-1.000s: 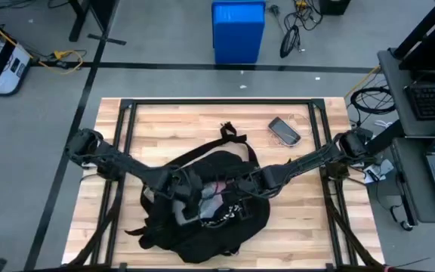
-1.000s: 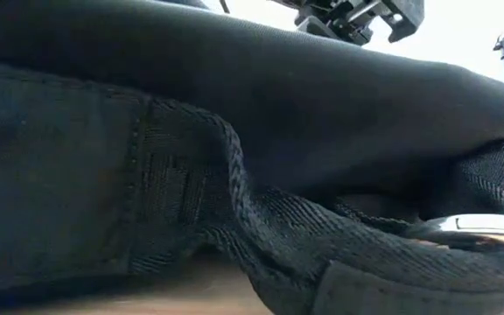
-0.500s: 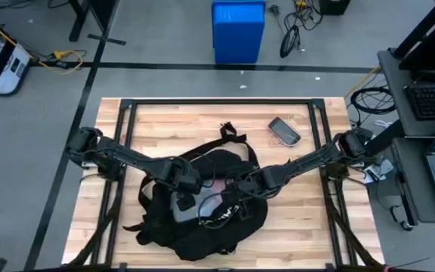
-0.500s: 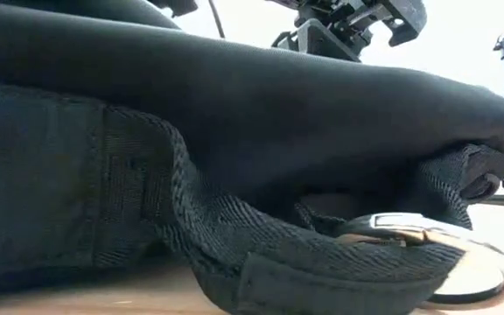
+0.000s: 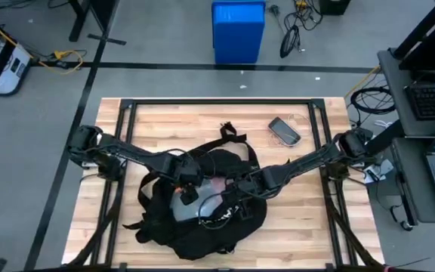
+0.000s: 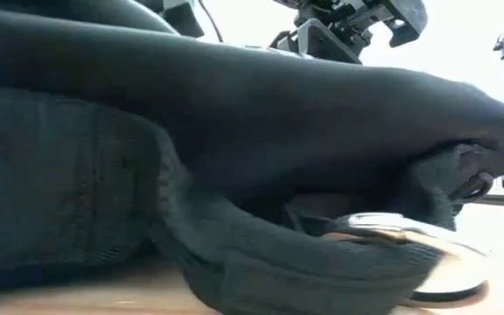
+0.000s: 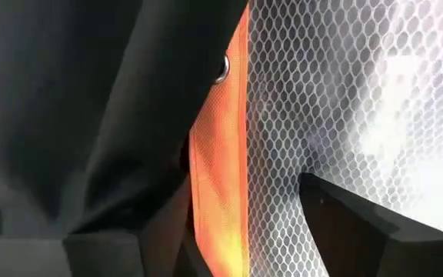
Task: Unpack backpack
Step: Remove the orange zip bag from the black backpack
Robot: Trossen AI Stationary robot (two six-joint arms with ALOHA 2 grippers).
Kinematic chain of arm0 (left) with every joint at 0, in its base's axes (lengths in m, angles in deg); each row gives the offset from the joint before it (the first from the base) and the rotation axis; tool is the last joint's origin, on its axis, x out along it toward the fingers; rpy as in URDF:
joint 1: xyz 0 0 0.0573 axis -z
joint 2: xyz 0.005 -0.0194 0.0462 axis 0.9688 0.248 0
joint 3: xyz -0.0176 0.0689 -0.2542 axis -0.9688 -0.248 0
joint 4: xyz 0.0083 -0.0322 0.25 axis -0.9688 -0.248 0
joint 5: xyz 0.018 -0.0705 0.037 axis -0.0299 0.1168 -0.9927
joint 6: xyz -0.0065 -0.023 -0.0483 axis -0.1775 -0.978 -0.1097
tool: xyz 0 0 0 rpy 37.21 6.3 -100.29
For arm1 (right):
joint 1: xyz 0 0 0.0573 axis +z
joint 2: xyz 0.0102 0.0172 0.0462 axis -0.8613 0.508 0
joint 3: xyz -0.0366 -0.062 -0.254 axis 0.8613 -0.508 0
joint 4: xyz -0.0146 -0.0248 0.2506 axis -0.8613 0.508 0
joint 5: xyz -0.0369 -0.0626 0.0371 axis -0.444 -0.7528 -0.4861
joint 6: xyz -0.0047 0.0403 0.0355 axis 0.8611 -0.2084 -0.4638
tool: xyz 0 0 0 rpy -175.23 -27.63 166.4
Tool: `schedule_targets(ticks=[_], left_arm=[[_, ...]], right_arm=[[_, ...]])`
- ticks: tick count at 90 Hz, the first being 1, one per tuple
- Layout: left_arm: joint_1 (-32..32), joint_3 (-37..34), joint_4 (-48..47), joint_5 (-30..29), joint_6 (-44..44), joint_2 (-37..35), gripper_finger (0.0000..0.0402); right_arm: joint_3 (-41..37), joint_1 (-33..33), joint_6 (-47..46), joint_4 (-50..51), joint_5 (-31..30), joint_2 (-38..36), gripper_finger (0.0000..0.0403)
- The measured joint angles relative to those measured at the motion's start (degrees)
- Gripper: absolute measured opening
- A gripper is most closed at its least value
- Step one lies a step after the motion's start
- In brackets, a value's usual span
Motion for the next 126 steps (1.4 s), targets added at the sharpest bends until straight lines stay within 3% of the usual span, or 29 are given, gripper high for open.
schedule_targets(ticks=[23,34,46,66,89,126], left_arm=[[-2.88,-3.48,5.12,2.61,5.86,-0.06,0.0235],[-3.70,-5.19,11.37,1.96,7.76,0.08,0.0216],[-4.18,-6.97,16.11,1.81,10.04,0.54,0.0162],[-4.06,-7.19,17.43,2.08,10.14,1.92,0.0031],[-2.84,-4.73,16.84,2.04,8.91,-0.30,0.0021],[2.06,-1.12,11.88,1.14,8.80,-10.96,0.0017]], right_arm=[[0.00,-0.02,0.00,0.00,0.02,0.02,0.0025],[0.00,-0.02,0.24,0.01,0.02,0.02,0.0025],[0.00,-0.02,0.24,0.02,0.02,0.02,0.0025],[0.00,-0.11,0.23,-0.02,0.02,0.02,0.0025],[0.00,-0.11,0.00,-0.02,0.02,0.02,0.0025],[0.02,-0.73,-1.06,-1.45,-0.03,0.04,0.0025]])
